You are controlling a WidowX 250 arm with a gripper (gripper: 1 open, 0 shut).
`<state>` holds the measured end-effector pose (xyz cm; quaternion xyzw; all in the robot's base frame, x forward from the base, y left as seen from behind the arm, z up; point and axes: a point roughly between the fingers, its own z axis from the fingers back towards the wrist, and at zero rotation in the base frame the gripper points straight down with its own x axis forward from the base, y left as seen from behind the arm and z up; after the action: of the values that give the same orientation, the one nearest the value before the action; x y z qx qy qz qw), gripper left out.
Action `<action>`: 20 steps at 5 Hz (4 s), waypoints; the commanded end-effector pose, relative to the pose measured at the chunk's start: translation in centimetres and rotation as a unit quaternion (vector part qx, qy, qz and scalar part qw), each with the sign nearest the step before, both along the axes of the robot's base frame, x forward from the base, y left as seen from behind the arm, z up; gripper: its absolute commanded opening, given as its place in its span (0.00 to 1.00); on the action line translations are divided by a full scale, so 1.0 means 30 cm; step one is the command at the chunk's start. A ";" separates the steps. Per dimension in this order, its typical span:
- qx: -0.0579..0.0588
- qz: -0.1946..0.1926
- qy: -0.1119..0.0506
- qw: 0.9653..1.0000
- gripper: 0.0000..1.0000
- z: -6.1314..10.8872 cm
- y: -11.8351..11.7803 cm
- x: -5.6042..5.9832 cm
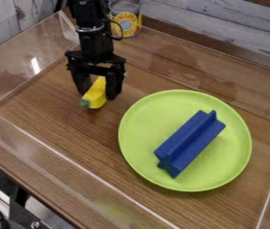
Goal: Put the banana in the green plate
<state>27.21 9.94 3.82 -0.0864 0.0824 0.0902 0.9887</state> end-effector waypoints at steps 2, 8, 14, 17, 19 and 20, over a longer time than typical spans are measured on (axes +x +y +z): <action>0.016 -0.007 -0.047 0.999 1.00 0.098 0.009 0.032; 0.003 0.008 -0.061 0.998 0.00 0.012 -0.011 0.052; 0.015 -0.030 -0.110 0.993 0.00 0.130 -0.202 0.045; 0.015 -0.040 -0.126 0.991 0.00 0.104 -0.231 0.065; 0.017 -0.044 -0.135 0.990 0.00 0.093 -0.235 0.071; 0.017 -0.046 -0.139 0.989 0.00 0.088 -0.235 0.075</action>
<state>29.04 3.03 5.05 -0.0804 -0.0287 0.0389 0.9956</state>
